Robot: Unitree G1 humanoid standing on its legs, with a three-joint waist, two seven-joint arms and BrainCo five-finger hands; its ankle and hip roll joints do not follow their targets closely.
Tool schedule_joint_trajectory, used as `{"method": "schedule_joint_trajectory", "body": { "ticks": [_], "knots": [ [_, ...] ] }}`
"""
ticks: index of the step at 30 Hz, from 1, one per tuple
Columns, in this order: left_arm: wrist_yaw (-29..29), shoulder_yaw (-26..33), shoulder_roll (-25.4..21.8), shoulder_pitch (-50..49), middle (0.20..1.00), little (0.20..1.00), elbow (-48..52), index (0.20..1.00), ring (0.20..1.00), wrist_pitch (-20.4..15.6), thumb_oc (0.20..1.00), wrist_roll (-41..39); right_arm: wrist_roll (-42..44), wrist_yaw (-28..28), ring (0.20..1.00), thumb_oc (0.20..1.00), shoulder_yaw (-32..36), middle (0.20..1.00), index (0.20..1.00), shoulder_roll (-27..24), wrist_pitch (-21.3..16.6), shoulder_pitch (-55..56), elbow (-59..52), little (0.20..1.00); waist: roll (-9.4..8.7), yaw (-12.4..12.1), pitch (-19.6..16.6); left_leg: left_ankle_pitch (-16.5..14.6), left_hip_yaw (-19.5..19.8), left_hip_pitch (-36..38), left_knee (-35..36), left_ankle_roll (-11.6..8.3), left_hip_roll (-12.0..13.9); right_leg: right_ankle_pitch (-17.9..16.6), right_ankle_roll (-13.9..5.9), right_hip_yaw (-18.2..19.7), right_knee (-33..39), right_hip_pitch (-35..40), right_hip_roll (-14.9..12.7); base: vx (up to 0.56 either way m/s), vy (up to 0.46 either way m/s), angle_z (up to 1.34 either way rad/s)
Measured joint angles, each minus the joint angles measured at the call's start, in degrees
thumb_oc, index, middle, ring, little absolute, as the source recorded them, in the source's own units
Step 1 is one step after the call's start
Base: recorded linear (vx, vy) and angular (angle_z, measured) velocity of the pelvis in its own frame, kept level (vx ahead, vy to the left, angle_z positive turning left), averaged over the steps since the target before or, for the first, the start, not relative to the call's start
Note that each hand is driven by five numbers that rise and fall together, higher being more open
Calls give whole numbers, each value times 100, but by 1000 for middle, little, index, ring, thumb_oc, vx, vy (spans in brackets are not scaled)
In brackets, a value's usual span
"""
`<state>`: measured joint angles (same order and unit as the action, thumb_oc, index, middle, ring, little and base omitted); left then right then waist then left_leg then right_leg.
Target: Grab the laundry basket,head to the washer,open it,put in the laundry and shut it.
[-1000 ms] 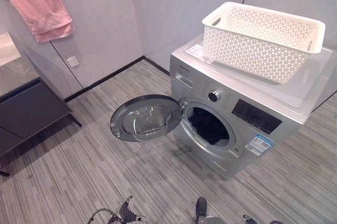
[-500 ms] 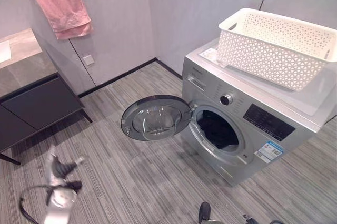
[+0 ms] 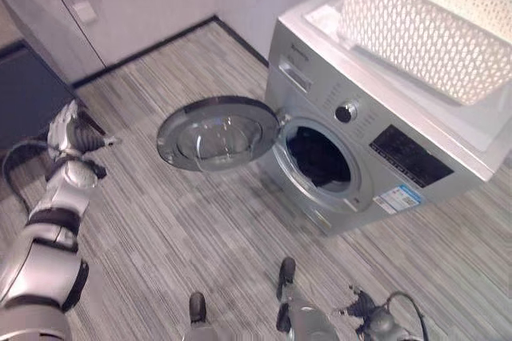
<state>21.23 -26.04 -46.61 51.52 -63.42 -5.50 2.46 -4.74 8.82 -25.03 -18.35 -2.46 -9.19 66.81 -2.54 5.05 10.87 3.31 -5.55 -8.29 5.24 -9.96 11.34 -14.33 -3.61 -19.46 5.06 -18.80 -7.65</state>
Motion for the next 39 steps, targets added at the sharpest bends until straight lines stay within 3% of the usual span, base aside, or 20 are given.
{"method": "schedule_joint_trajectory", "body": {
  "ticks": [4, 8, 10, 16, 21, 30, 39],
  "knots": [
    [-200, -481, 7, 1175, 1000, 1000, -485, 1000, 1000, 31, 1000, -44, 210, 76, 1000, 1000, -438, 1000, 1000, 5, -15, -428, -179, 1000, -124, 73, 368, 49, 2, -235, -4, -37, 54, -49, 65, 5, 0, -244, 65, -11, -8, 0],
    [-226, -457, 24, 1883, 1000, 1000, -631, 1000, 1000, 19, 1000, -490, 213, 102, 1000, 1000, -755, 1000, 1000, 9, -59, -652, -258, 1000, -151, 113, 554, 63, 29, -483, -27, -56, 92, -95, 126, -35, -2, -453, 101, 7, 2, 1],
    [-121, -60, 153, 2159, 1000, 1000, -747, 1000, 1000, 20, 1000, -1176, 212, 125, 1000, 1000, -809, 1000, 1000, 23, -66, -707, -252, 1000, -182, 117, 594, 64, 30, -597, -15, -56, 92, -91, 120, -43, -3, -562, 96, 18, 8, 3],
    [67, 115, 452, 2354, 1000, 1000, -787, 1000, 1000, 16, 1000, -2231, 201, 235, 1000, 1000, -869, 1000, 1000, 12, -33, -677, -243, 1000, -217, 203, 694, 64, 103, -822, -24, -55, 50, -82, 117, -121, -3, -721, 31, 28, 23, 9],
    [-14, -169, 470, 2625, 1000, 1000, -1100, 1000, 1000, 29, 1000, -2267, 209, 258, 1000, 1000, -823, 1000, 1000, -4, -17, -809, -255, 1000, -232, 248, 740, 63, 178, -1006, -64, -53, -17, -84, 117, -141, -3, -855, -19, 0, 17, 5],
    [-6, -173, 375, 2971, 1000, 1000, -1056, 1000, 1000, 13, 1000, -2278, 210, 363, 1000, 1000, -817, 1000, 1000, -44, -57, -812, -224, 1000, -263, 408, 747, 33, 165, -1297, -104, -15, -26, -98, 91, -78, -3, -1147, -6, 48, 8, -1],
    [-9, 220, 426, 2998, 1000, 1000, -1082, 1000, 1000, -60, 1000, -2957, 352, 496, 1000, 1000, -528, 1000, 1000, -247, -137, -875, -446, 1000, -292, 587, 726, 33, 14, -1485, -108, -13, -68, -155, 164, 74, -5, -1438, -49, 24, 45, -7]
  ]
}}
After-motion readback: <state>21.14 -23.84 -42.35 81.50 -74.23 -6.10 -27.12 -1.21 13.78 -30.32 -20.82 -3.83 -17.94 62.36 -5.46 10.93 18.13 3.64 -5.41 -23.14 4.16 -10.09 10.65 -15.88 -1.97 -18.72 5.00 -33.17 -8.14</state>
